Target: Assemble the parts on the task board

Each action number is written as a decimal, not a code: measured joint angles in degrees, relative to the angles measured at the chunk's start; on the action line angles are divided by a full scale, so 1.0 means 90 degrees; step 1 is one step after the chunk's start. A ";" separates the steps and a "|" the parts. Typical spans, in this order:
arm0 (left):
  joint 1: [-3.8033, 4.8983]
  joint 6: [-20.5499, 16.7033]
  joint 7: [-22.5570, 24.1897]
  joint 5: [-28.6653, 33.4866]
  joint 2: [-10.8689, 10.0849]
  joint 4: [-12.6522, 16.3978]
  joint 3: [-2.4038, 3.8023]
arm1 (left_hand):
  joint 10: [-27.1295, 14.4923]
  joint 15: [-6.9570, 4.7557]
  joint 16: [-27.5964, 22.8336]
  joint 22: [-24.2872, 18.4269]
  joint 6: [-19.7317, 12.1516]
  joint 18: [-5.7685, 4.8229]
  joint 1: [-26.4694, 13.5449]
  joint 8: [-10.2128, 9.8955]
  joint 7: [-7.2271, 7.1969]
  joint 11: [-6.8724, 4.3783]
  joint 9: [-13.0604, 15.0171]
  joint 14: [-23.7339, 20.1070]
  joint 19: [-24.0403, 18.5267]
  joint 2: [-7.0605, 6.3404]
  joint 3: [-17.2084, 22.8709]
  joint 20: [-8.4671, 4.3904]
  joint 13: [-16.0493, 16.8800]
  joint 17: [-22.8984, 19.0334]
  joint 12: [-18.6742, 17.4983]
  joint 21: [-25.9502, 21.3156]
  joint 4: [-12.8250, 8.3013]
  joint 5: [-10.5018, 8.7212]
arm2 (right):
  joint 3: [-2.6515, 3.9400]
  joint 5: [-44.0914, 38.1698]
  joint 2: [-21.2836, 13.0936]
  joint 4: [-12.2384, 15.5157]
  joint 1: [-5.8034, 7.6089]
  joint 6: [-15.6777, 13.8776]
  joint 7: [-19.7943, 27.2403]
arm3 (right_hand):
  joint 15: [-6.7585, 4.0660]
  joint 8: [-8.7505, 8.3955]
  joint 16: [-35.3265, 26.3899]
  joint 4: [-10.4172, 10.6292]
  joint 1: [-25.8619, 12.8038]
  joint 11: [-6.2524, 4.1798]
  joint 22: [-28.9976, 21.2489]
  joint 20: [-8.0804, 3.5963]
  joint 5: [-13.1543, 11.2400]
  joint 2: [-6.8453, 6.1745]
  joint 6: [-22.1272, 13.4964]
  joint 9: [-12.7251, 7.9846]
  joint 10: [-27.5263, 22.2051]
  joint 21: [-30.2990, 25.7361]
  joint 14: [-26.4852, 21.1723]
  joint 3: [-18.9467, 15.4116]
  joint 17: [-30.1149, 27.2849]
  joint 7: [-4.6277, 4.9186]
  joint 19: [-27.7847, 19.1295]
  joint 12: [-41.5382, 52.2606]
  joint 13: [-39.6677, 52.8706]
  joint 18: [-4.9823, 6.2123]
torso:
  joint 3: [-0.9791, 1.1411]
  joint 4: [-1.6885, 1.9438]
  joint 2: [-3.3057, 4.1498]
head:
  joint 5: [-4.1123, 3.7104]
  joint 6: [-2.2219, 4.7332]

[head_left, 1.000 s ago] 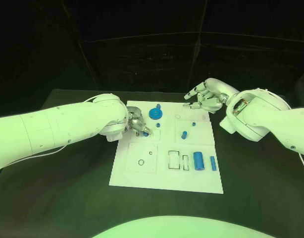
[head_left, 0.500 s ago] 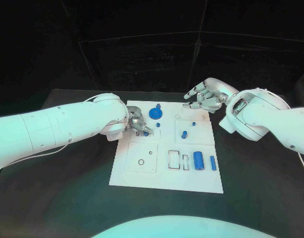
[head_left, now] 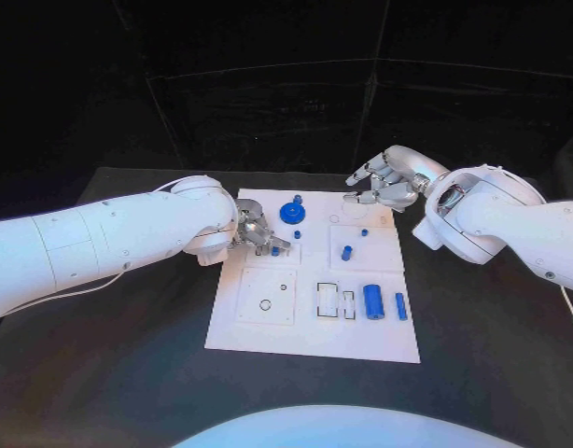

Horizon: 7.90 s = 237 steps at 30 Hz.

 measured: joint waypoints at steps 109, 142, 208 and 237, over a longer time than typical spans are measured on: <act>0.0311 0.2351 0.0133 -0.0638 0.1427 -0.3067 0.0641 | -0.1035 0.0172 0.0000 -0.0386 -0.0388 0.0000 0.1550 -0.0589 0.0271 0.0239 -0.0483 0.0011 -0.0178 0.0961 -0.0734 0.0177 -0.1713 0.0000 -0.1482 -0.0404 -0.0278 -0.0029 | 0.0000 0.0052 0.0180 -0.0161 -0.0002 0.0003 0.0041 | 0.0000 0.0000 -0.0039 0.0065 -0.0001 0.0000 -0.0061 0.0002 0.0047 0.0050 0.0000 0.0000 -0.0046 -0.0046 0.0000 -0.0029 -0.0012 0.0000 -0.0045 -0.0007 -0.0024 0.0051 | 0.0004 -0.0010 0.0015 | 0.0106 -0.0004; 0.0306 0.2402 0.0154 -0.0642 0.1469 -0.3116 0.0645 | -0.1027 0.0101 0.0000 -0.0365 -0.0393 -0.0001 0.2603 -0.0691 0.0228 0.0183 -0.0622 -0.0012 -0.0170 0.1194 0.0210 0.0123 -0.1825 0.0000 -0.1580 -0.0408 -0.0947 -0.0059 | 0.0000 0.0053 0.0191 -0.0163 -0.0002 0.0009 0.0044 | 0.0000 0.0000 -0.0039 0.0065 -0.0001 0.0000 -0.0060 0.0002 0.0079 0.0050 0.0000 0.0000 -0.0046 -0.0045 0.0000 -0.0029 -0.0012 0.0000 -0.0045 -0.0007 -0.0024 0.0051 | 0.0005 -0.0012 0.0013 | 0.0090 -0.0032; -0.0164 -0.0097 0.0693 -0.0989 -0.0433 0.0201 0.0298 | -0.0465 0.0115 0.0000 -0.0050 -0.0305 0.0000 0.1222 -0.0116 0.0218 0.0124 -0.0510 0.0001 -0.0074 -0.0140 0.3158 0.0096 -0.1661 0.0000 -0.1210 -0.0247 -0.1285 0.0632 | -0.0004 0.0082 0.0194 -0.0274 -0.0005 0.0064 0.0046 | 0.0000 0.0000 -0.0039 0.0132 0.0025 0.0001 -0.0084 0.0002 0.0315 0.0075 0.0000 0.0000 -0.0046 -0.0094 0.0000 -0.0024 -0.0012 0.0000 -0.0045 -0.0007 -0.0036 0.0051 | -0.0004 0.0161 -0.0108 | 0.0109 -0.0110; -0.0175 0.0293 0.0648 -0.1025 -0.0351 0.0135 0.0300 | -0.0440 0.0114 0.0000 -0.0057 -0.0307 0.0000 0.1226 -0.0099 0.0220 0.0108 -0.0514 0.0000 -0.0075 -0.0127 0.3173 0.0097 -0.1663 0.0000 -0.1210 -0.0247 -0.1301 0.0629 | -0.0004 0.0088 0.0213 -0.0285 -0.0005 0.0083 0.0049 | 0.0000 0.0000 -0.0039 0.0131 0.0025 0.0001 -0.0084 0.0002 0.0314 0.0075 0.0000 0.0000 -0.0046 -0.0094 0.0000 -0.0024 -0.0012 0.0000 -0.0045 -0.0007 -0.0035 0.0051 | -0.0010 0.0161 -0.0106 | 0.0084 -0.0151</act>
